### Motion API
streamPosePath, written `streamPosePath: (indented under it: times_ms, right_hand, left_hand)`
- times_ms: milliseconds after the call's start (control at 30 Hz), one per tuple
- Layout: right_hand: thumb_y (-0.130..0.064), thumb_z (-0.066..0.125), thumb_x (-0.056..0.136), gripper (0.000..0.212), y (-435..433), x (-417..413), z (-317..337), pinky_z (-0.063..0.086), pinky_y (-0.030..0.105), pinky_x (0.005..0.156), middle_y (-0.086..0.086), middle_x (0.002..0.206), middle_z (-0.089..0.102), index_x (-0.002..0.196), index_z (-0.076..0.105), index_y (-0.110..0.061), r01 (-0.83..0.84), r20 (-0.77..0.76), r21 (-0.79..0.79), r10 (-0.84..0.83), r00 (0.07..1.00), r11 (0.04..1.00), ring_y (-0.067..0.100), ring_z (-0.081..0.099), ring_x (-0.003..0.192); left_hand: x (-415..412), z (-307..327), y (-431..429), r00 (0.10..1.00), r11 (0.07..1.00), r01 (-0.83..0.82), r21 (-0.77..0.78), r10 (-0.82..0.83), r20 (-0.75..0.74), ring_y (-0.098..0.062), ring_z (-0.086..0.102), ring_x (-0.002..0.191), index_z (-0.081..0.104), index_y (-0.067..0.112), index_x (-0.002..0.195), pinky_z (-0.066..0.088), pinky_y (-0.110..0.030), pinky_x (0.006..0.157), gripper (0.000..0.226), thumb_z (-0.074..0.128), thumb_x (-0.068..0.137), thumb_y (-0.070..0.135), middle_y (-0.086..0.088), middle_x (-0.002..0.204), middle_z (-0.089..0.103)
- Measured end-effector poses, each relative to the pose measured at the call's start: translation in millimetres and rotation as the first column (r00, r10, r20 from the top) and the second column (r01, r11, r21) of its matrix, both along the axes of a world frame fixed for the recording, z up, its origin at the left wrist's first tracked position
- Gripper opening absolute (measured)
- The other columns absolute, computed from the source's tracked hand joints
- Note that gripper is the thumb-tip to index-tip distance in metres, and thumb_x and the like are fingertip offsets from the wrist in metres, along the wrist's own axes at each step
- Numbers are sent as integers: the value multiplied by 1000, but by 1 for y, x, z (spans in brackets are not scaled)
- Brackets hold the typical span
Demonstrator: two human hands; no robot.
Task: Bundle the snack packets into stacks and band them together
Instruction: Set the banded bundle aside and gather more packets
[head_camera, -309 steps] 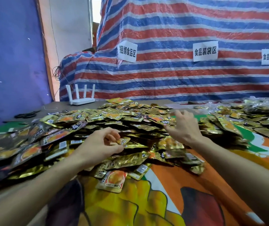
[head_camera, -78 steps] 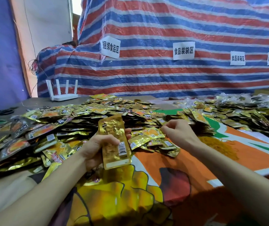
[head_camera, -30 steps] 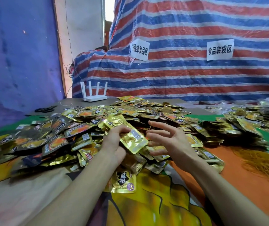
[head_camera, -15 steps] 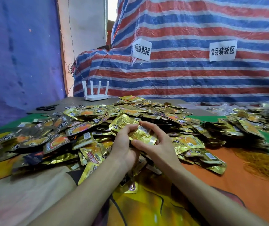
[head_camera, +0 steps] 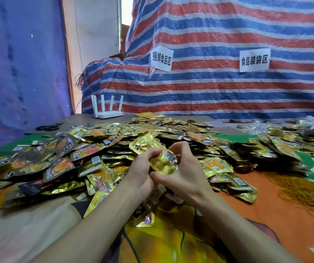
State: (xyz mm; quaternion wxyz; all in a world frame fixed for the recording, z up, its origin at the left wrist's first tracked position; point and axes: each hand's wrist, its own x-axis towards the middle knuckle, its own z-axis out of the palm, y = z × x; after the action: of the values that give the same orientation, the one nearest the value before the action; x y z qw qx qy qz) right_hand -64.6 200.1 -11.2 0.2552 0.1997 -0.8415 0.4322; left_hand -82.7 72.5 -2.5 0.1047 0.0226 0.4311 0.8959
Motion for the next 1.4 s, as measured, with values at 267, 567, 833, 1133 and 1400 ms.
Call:
streamPosePath:
  times_ms: [267, 567, 833, 1133, 1400]
  right_hand:
    - [-42, 80, 62, 70, 30, 7, 15, 56, 40, 69, -6, 90, 66, 124, 50, -29, -13, 45, 128, 7, 999, 992, 15, 67, 75]
    - [-38, 84, 74, 47, 151, -65, 82, 37, 27, 52, 1, 86, 60, 100, 50, -18, 490, 47, 222, -512, 858, 843, 12, 56, 72]
    - [-25, 73, 87, 27, 218, -131, 58, 49, 37, 76, 20, 106, 63, 100, 61, -5, 690, 84, 372, -763, 640, 620, 36, 60, 95]
    - [-44, 62, 89, 37, 197, -124, 62, 44, 43, 94, 18, 114, 63, 102, 65, -10, 702, -63, 576, -833, 549, 419, 35, 55, 107]
    - [-32, 74, 87, 31, 90, -60, 67, 55, 29, 80, 0, 116, 70, 115, 71, -19, 75, 115, 494, -151, 982, 866, 15, 63, 98]
  left_hand:
    - [13, 2, 13, 992, 968, -2, -253, -30, -125, -24, 68, 51, 65, -1, 95, 52, -30, 43, 33, 80, 69, 12, -13, 70, 72]
    - [0, 31, 52, 866, 626, -271, -731, -174, -470, -12, 64, 61, 76, 13, 84, 49, -19, 56, 16, 78, 86, 29, -5, 73, 75]
    - [-11, 12, 69, 744, 434, -456, -777, -294, -600, -9, 54, 42, 67, 20, 63, 52, -23, 63, 50, 49, 103, 43, -2, 48, 64]
    - [-9, 3, 43, 756, 498, -409, -764, -283, -590, -15, 51, 42, 72, 20, 100, 45, -27, 49, 35, 40, 109, 31, -1, 59, 68]
    - [18, 12, -35, 647, 444, -624, -643, -167, -744, -10, 47, 34, 75, 23, 100, 35, -16, 40, 24, 53, 100, 32, -1, 45, 61]
